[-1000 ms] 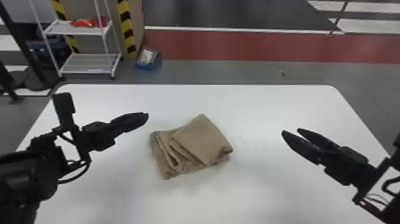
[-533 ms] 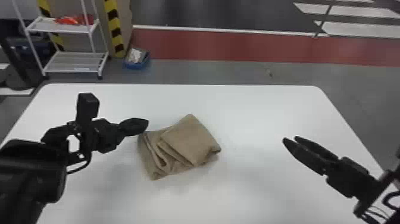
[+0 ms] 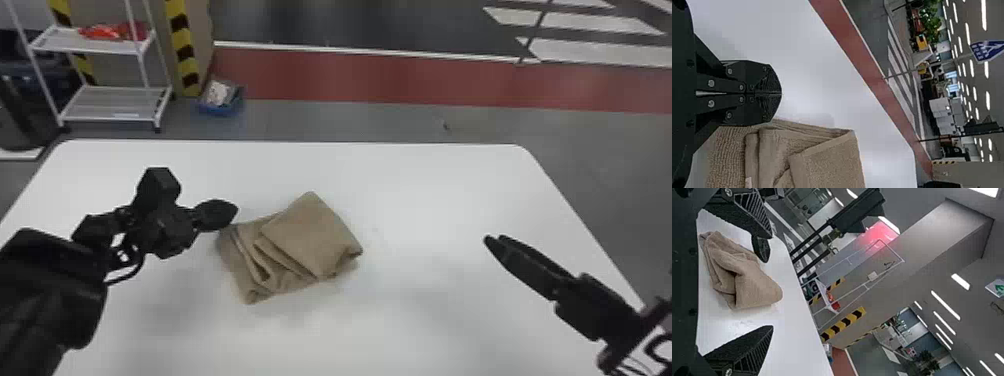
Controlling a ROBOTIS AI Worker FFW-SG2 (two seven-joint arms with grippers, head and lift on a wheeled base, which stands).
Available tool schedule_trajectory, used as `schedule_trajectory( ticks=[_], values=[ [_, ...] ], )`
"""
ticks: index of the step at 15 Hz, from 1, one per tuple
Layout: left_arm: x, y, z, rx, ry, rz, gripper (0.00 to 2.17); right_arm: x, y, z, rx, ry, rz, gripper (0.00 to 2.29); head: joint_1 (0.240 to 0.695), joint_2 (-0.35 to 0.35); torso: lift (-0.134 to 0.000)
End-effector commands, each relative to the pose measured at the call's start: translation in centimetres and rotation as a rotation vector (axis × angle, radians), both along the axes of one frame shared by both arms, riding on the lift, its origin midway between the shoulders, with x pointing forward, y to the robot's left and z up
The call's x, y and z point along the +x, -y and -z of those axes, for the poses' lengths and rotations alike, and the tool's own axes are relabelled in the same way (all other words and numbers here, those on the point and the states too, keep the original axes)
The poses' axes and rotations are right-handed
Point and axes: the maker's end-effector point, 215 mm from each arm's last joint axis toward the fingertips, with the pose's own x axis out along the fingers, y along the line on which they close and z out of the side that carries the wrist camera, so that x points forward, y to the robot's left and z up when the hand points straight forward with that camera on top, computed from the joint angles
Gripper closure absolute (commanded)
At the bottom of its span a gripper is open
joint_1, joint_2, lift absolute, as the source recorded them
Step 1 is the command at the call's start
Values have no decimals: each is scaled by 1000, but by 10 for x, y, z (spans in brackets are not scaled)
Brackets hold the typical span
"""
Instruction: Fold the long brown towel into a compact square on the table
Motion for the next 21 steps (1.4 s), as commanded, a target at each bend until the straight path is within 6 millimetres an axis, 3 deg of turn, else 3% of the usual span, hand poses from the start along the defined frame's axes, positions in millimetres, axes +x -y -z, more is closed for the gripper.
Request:
schedule_trajectory(
  ticks=[1, 3, 7, 13, 16, 21],
  values=[
    [-7, -8, 5, 23, -17, 13, 2145, 3, 2, -1, 11, 4, 4, 70, 695, -122, -124],
    [-17, -21, 5, 24, -43, -10, 2145, 9, 0, 1, 17, 2, 4, 70, 695, -120, -124],
    [-55, -29, 9, -10, -125, -18, 2145, 33, -39, 13, 28, -17, -64, 70, 695, -85, -124],
    [-99, -3, 6, -65, -160, 27, 2145, 55, -97, 36, -48, -54, -153, 70, 695, -24, -124],
    [-118, 9, -5, -94, -175, 40, 2145, 64, -112, 43, -85, -71, -164, 70, 695, -13, -124],
    [-145, 24, -13, -147, -212, 54, 2145, 88, -130, 33, -174, -45, -179, 70, 695, -8, -124]
  ],
)
